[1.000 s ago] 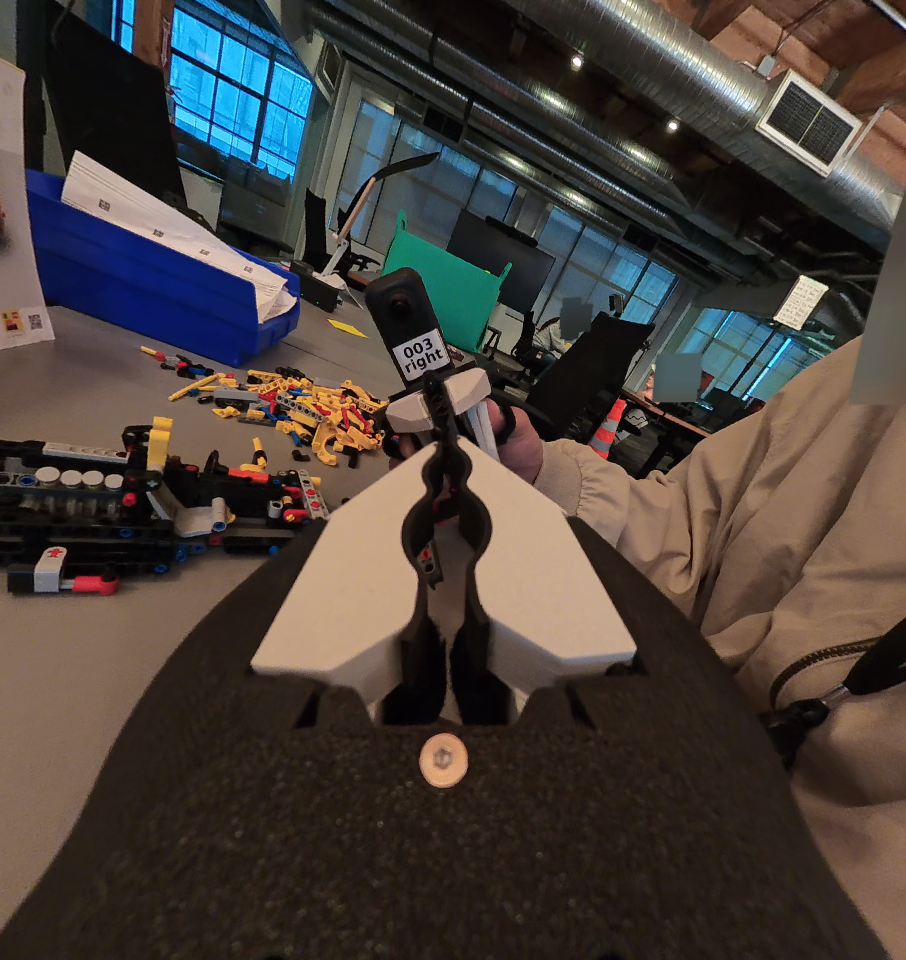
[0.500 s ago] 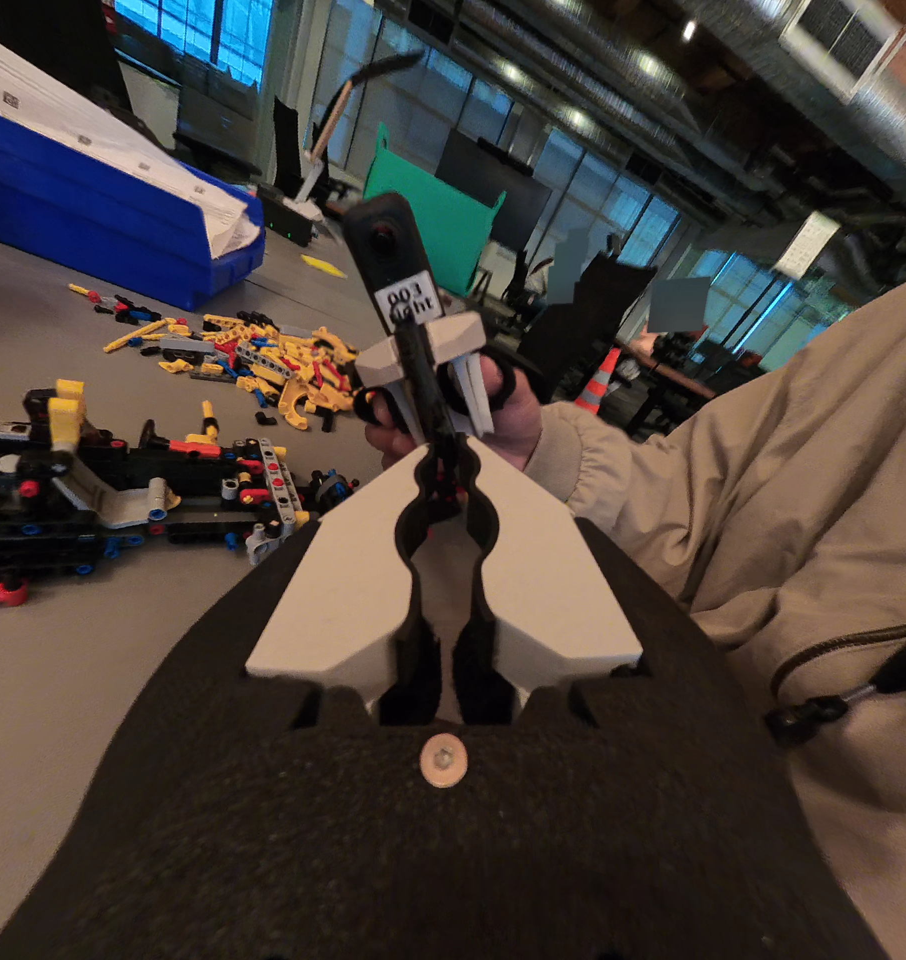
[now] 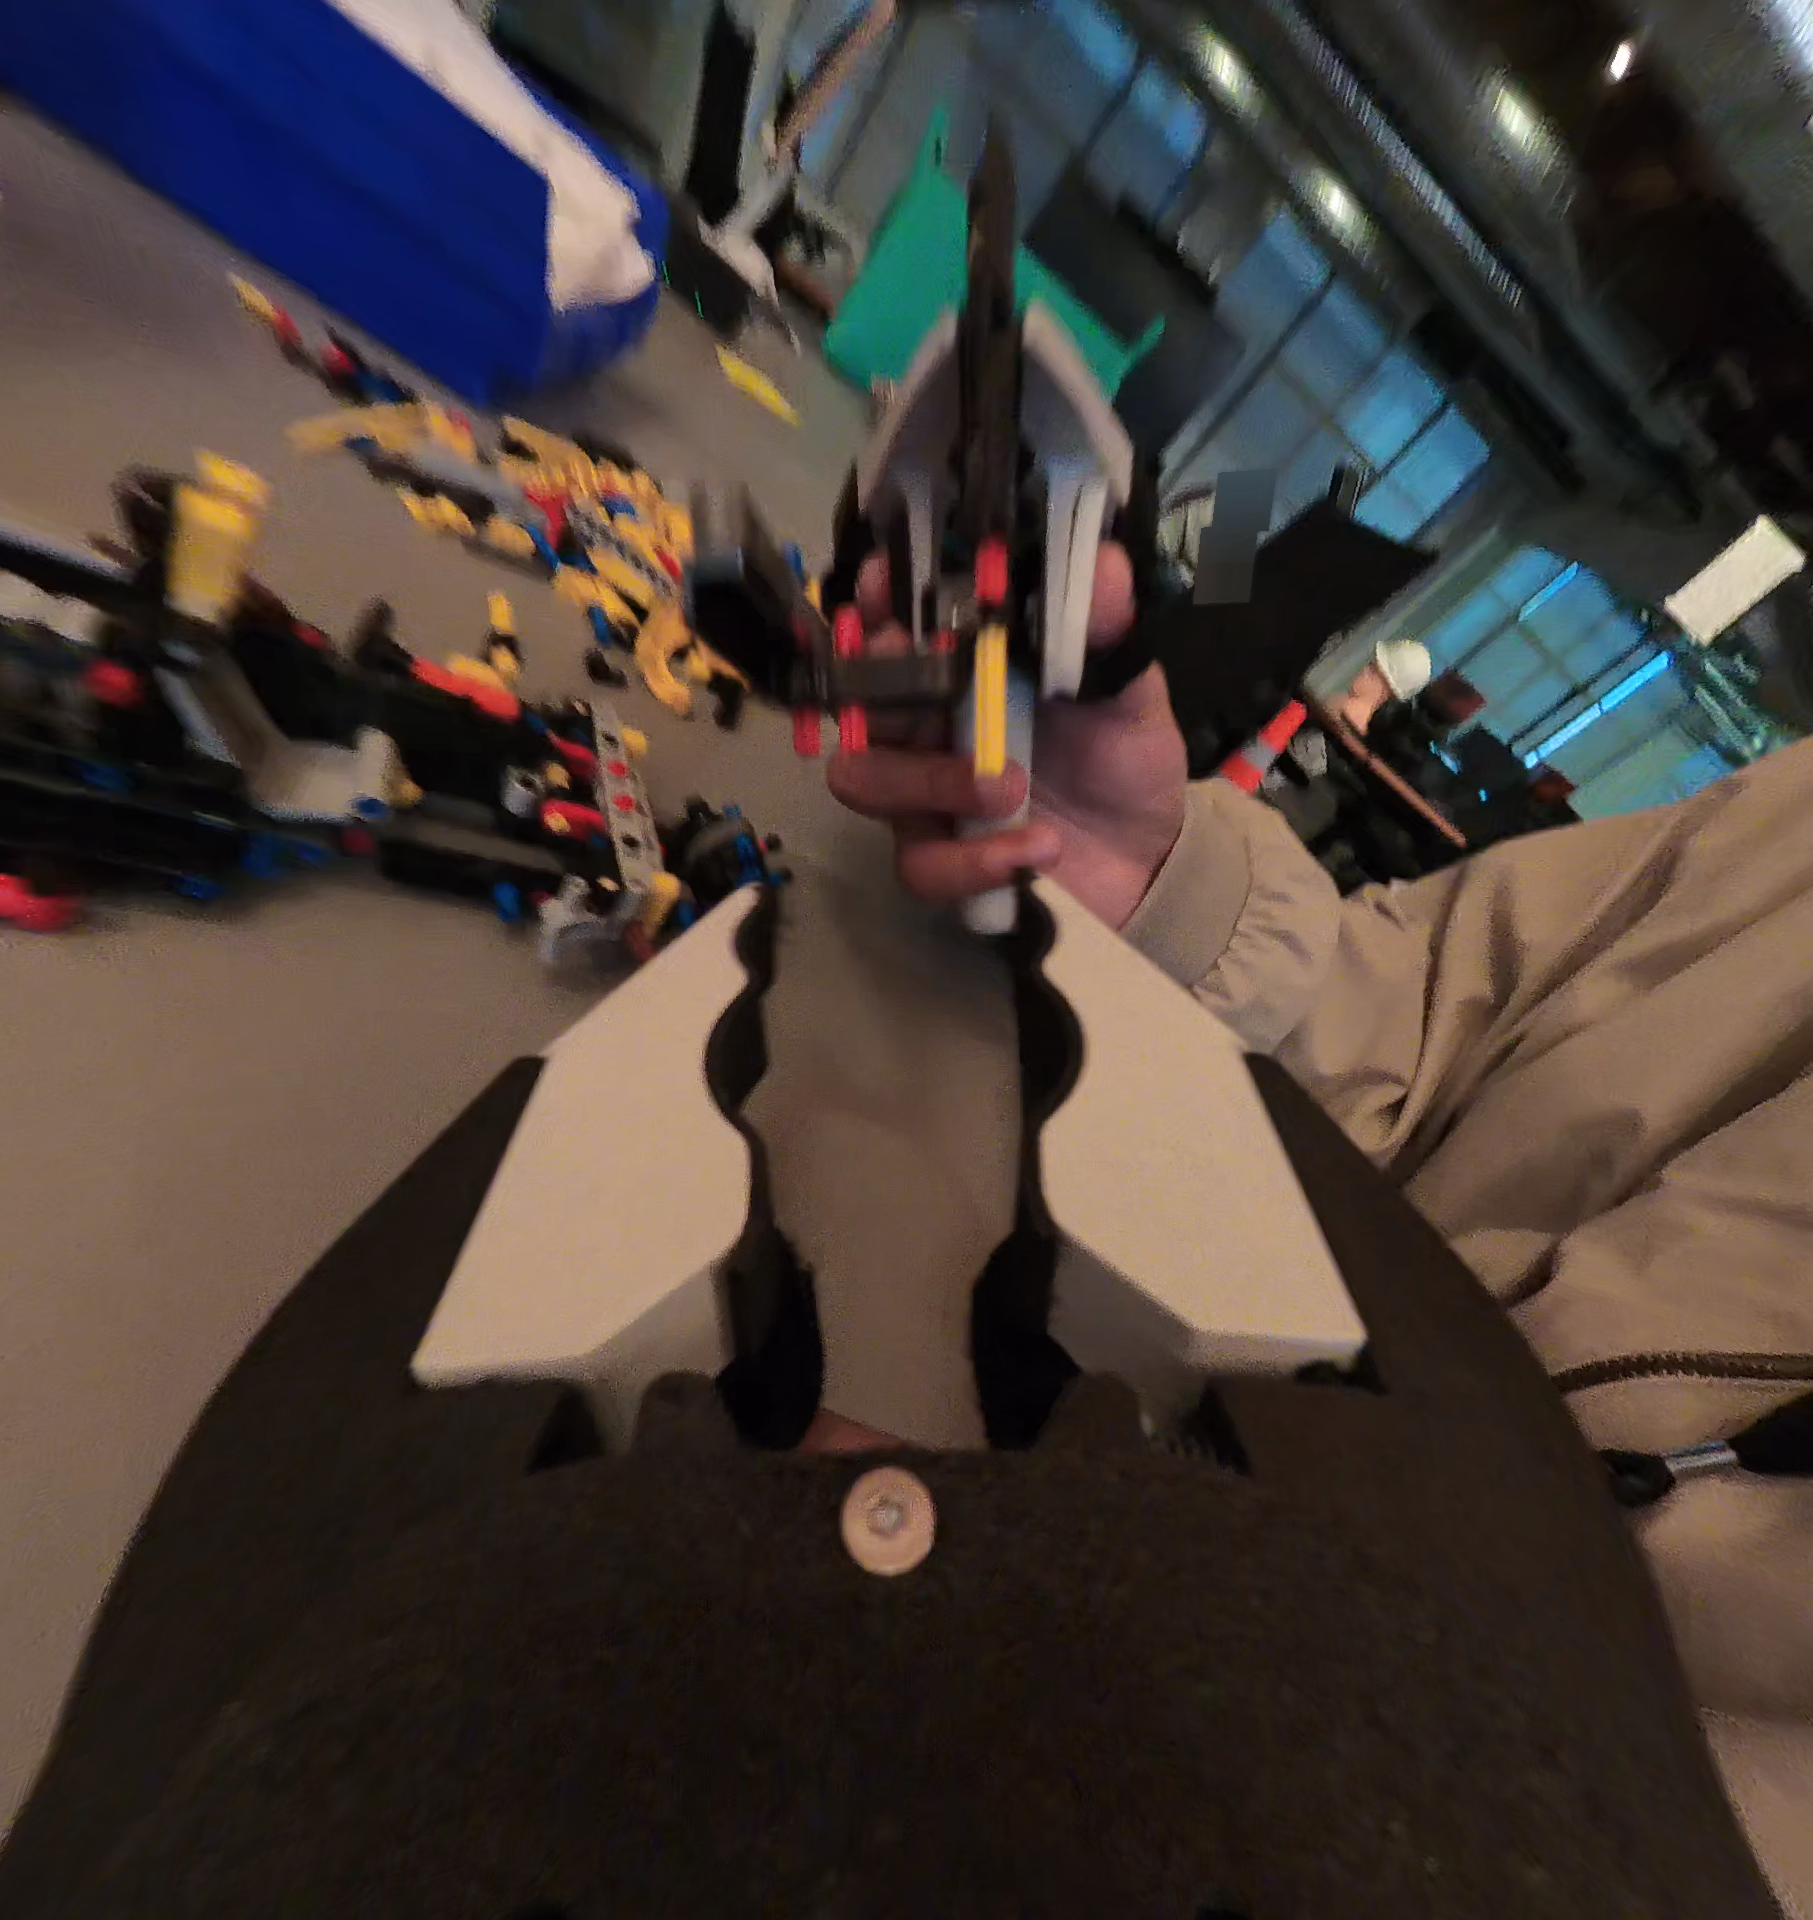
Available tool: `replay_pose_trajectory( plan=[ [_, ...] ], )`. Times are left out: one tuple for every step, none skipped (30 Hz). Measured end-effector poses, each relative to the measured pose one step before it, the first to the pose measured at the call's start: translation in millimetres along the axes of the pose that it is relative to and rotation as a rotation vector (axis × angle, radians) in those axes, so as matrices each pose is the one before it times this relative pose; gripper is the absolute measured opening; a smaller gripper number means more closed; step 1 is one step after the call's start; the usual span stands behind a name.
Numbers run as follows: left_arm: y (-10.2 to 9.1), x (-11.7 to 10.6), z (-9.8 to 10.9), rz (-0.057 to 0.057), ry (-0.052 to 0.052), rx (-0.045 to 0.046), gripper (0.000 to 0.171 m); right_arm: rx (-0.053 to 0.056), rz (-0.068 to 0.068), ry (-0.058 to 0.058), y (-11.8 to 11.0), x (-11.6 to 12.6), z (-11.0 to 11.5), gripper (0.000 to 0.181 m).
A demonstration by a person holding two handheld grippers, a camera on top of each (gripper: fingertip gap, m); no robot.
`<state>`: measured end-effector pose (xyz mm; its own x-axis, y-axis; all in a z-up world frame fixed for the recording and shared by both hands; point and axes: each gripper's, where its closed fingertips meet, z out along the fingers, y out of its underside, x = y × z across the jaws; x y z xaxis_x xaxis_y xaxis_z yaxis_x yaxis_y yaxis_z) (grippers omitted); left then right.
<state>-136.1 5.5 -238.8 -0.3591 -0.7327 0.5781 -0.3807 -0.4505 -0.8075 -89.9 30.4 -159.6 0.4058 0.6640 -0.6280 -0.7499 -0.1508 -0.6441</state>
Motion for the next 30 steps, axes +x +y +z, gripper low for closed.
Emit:
replay_pose_trajectory(
  plan=[
    [2.48,2.91,7.0,-0.0031,0.0172,-0.01207,0.056,0.0251,0.025,-0.0181,-0.36,-1.53,1.65,0.005],
    [-5.53,3.48,3.16,-0.004,0.0202,0.03393,0.056,0.0114,0.0207,-0.0102,0.57,-0.89,1.46,0.005],
    [-10.85,4.4,0.07,-0.0108,0.0282,0.06607,0.056,0.0036,0.0082,-0.0007,1.3,0.27,1.27,0.005],
    [-11.68,1.92,-1.67,-0.0248,0.0177,0.06709,0.055,-0.0109,-0.0031,0.0061,2.83,1.22,1.04,0.005],
    [-9.23,-0.45,-1.99,-0.0271,0.0085,0.05196,0.055,-0.0002,-0.007,-0.0062,0.24,-0.78,0.55,0.006],
    [-5.76,0.48,-1.72,-0.0179,0.0138,0.02971,0.055,0.0115,-0.0057,0.0048,-1.81,0.03,-0.22,0.005],
    [-2.79,-1.06,-1.64,-0.0085,-0.0037,0.0091,0.054,-0.0028,-0.0163,0.0097,0.3,1.07,-0.13,0.006],
    [-3.01,-3.53,-2.31,0.0083,-0.0256,0.01072,0.051,-0.0143,-0.0086,0.0097,2.14,1.35,0.26,0.005],
    [-5.2,-3.58,-3.11,0.0102,-0.0257,0.02685,0.05,-0.0193,-0.0031,0.0016,3.47,0.38,1.14,0.006],
    [-6.7,-2.51,-3.71,-0.0049,-0.0115,0.03525,0.047,-0.0164,0.0061,-0.005,3.37,-0.42,1.43,0.005],
    [-5.93,-1.29,-3.35,-0.0185,0.0042,0.02899,0.041,-0.0151,0.0142,-0.0049,2.91,-0.37,1.35,0.005],
    [-2.98,-1.2,-2.16,-0.0219,0.0061,0.01214,0.041,-0.0184,0.0138,0.0088,3.09,1.65,1.13,0.006],
    [-0.19,-2.01,-1.0,-0.0144,-0.0038,-0.00223,0.041,-0.0131,0.0048,0.0151,1.67,2.61,0.18,0.006],
    [1.07,-0.93,-0.22,-0.0027,-0.0052,-0.00594,0.041,-0.0069,0.0001,0.0075,0.57,1.56,-0.52,0.006],
    [0.45,0.1,0.22,0.0035,-0.0043,-0.00106,0.041,-0.0033,0.0058,0.0003,0.11,0.42,-0.49,0.006],
    [-0.43,0.1,-0.05,0.0111,-0.0072,0.00175,0.041,0.0001,0.0122,0.0004,-0.2,0.5,-0.65,0.006],
    [-1.1,-0.77,-0.41,0.0215,-0.0129,0.00208,0.041,-0.0007,0.0168,0.0088,-0.28,1.64,-1.01,0.006],
    [-1.81,-0.93,-0.85,0.0296,-0.0164,0.00569,0.041,0.0,0.0131,0.0111,-0.87,1.85,-1.62,0.006],
    [-2.23,0.3,-1.04,0.0306,-0.0089,0.00927,0.042,0.0022,0.009,0.0013,-1.38,0.76,-1.76,0.005],
    [-1.41,2.17,-0.59,0.019,0.0048,0.00568,0.041,0.0041,0.0072,-0.0135,-1.1,-1.11,-1.1,0.006],
    [-0.17,3.41,0.0,0.001,0.0159,0.00012,0.041,0.0043,0.0093,-0.0255,-0.52,-2.76,-0.27,0.006],
    [-0.18,3.2,0.05,-0.0084,0.0166,0.00109,0.041,0.0048,0.0103,-0.0249,-0.28,-3.17,0.49,0.005],
    [-0.57,1.55,-0.25,-0.0036,0.0059,0.00317,0.042,0.0022,0.0009,-0.0122,0.18,-1.82,0.52,0.005],
    [-0.28,-0.35,-0.38,0.0044,-0.0052,-0.00116,0.042,0.002,-0.0123,0.0041,0.0,-0.08,0.39,0.005],
    [0.01,-1.38,-0.57,0.0059,-0.0102,-0.00526,0.041,0.0017,-0.0145,0.0072,-0.13,0.59,0.08,0.005],
    [-1.2,-2.51,-1.39,0.009,-0.0187,-0.00064,0.041,0.0005,-0.0032,0.0064,-0.36,0.65,-0.19,0.005],
    [-2.98,-3.22,-2.44,0.0233,-0.0288,0.0088,0.041,0.0021,0.0009,0.0147,-1.04,2.02,-1.14,0.005],
    [-4.12,-3.58,-3.4,0.0431,-0.037,0.01364,0.041,0.0052,-0.0071,0.0173,-1.8,2.47,-1.7,0.006],
    [-3.93,-2.87,-3.81,0.0596,-0.0387,0.01087,0.041,0.0111,-0.0093,0.0152,-2.75,2.01,-2.1,0.006],
    [-2.81,-0.52,-3.42,0.0745,-0.0296,0.00448,0.041,0.0095,-0.0071,0.01,-2.37,1.38,-1.78,0.005]
  ],
)
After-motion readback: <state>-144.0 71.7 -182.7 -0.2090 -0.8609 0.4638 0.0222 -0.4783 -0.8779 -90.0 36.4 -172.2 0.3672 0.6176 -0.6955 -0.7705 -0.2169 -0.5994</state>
